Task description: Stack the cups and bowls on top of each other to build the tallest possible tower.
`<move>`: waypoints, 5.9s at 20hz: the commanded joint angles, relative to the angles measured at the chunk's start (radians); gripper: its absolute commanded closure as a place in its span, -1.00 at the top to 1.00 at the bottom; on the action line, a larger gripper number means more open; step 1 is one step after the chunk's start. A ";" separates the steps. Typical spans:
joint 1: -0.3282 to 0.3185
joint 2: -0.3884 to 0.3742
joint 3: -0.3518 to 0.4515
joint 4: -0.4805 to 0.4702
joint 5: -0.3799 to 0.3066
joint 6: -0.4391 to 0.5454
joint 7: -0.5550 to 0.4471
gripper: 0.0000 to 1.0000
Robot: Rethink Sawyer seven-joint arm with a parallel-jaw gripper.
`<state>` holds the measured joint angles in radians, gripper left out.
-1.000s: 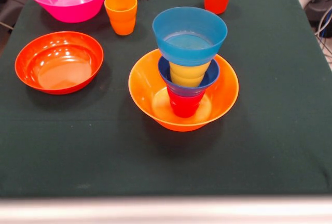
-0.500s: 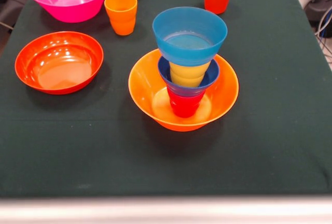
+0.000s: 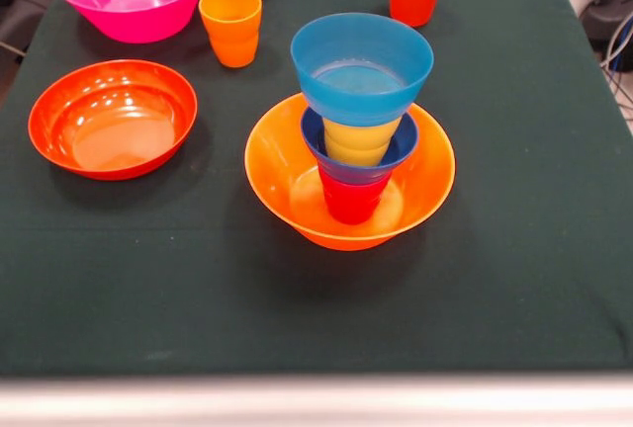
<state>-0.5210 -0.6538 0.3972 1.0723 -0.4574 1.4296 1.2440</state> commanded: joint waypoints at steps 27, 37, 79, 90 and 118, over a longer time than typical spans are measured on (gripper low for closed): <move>-0.201 -0.275 0.090 0.816 0.021 -0.538 -0.171 1.00; -0.235 -0.222 0.109 0.842 -0.032 -0.592 -0.150 1.00; -0.224 -0.003 0.083 0.733 -0.192 -0.718 -0.087 1.00; -0.204 0.032 0.079 0.706 -0.221 -0.732 -0.053 1.00; -0.127 0.081 0.035 0.621 -0.217 -0.728 -0.005 -1.00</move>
<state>-0.6788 -0.6000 0.4473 1.7614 -0.6105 0.7624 1.1965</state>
